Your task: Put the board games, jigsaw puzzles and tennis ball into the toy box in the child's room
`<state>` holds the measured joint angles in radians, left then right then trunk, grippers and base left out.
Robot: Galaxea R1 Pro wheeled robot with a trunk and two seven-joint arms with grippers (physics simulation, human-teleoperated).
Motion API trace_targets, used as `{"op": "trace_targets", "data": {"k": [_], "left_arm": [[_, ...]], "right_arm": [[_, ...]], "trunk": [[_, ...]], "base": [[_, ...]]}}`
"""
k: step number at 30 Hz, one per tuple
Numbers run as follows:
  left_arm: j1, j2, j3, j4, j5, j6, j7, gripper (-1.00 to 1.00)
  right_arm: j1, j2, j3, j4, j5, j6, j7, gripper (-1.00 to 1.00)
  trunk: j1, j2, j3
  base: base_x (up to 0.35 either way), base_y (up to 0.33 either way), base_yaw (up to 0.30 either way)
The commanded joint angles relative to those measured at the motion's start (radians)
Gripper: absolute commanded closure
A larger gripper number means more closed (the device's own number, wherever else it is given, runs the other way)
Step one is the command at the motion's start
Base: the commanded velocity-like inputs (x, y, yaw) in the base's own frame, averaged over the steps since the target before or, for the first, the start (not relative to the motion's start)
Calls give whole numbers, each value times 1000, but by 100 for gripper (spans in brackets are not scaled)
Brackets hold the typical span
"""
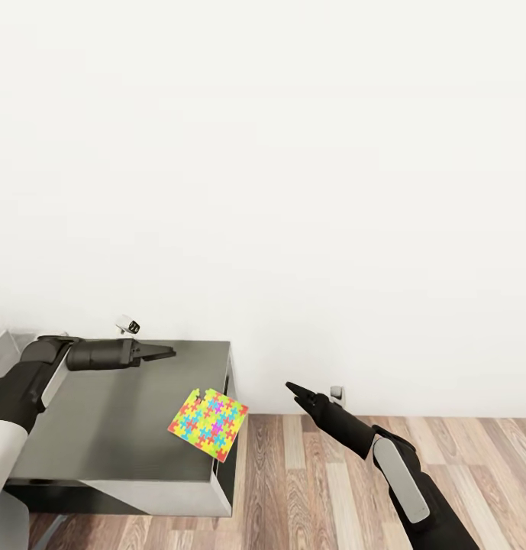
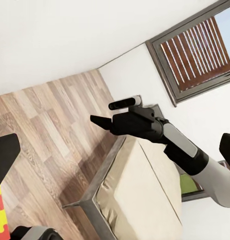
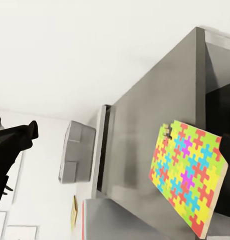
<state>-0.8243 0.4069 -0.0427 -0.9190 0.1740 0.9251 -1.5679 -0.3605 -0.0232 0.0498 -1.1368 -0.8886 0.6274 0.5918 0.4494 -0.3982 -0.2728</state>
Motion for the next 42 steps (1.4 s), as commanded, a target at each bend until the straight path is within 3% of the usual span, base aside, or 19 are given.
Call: {"op": "trace_targets", "data": {"k": [1, 20, 42], "left_arm": [[-1, 1, -3, 0, 3, 11, -3, -100], [-1, 1, -3, 0, 2, 9, -3, -100], [-1, -1, -3, 3, 2, 10, -3, -100]], "right_arm": [[0, -1, 1, -1, -6, 1, -1, -100], [15, -5, 2, -9, -4, -43, 73, -100], [15, -15, 3, -20, -4, -43, 77, -100]], "trunk": [[1, -2, 0], [1, -2, 31], [1, -2, 68]], "base": [[0, 0, 0], [0, 0, 0], [80, 29, 0]]}}
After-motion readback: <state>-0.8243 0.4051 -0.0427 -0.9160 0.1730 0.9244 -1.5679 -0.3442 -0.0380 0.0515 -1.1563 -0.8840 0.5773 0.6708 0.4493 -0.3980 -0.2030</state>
